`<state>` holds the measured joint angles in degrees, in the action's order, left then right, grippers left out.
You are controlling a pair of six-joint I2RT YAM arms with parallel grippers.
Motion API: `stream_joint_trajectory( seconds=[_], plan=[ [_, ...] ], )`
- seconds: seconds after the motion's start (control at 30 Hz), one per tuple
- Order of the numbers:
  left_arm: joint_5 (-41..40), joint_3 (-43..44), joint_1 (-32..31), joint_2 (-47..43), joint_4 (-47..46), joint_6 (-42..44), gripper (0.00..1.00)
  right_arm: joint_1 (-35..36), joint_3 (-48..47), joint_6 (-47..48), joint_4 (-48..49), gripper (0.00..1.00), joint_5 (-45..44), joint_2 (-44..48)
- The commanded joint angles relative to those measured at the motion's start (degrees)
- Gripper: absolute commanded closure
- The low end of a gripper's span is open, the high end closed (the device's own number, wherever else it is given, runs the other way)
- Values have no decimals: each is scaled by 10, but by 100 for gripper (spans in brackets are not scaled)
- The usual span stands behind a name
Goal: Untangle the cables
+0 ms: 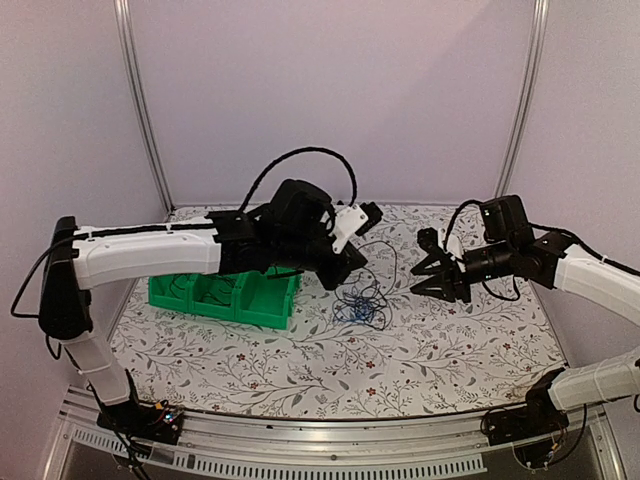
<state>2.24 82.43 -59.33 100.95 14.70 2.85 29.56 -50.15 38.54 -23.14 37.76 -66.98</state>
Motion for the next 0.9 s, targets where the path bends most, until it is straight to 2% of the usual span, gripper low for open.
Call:
stream_joint_trajectory(
  seconds=[0.0,0.23,0.53,0.63,0.87],
  plan=[
    [-141,-24,22,-74,74,-37,100,-2,8,-5,16,57,-14,7],
    [-270,-76,85,-152,151,-138,100,-1,9,-1,14,57,-22,-9],
    [-314,-167,175,-253,170,-215,100,-1,12,4,13,57,-35,-21],
    [-337,-178,196,-267,184,-211,100,-1,13,6,12,57,-37,-24],
    [-315,-220,246,-255,166,-223,100,-1,13,7,11,57,-44,-36]
  ],
)
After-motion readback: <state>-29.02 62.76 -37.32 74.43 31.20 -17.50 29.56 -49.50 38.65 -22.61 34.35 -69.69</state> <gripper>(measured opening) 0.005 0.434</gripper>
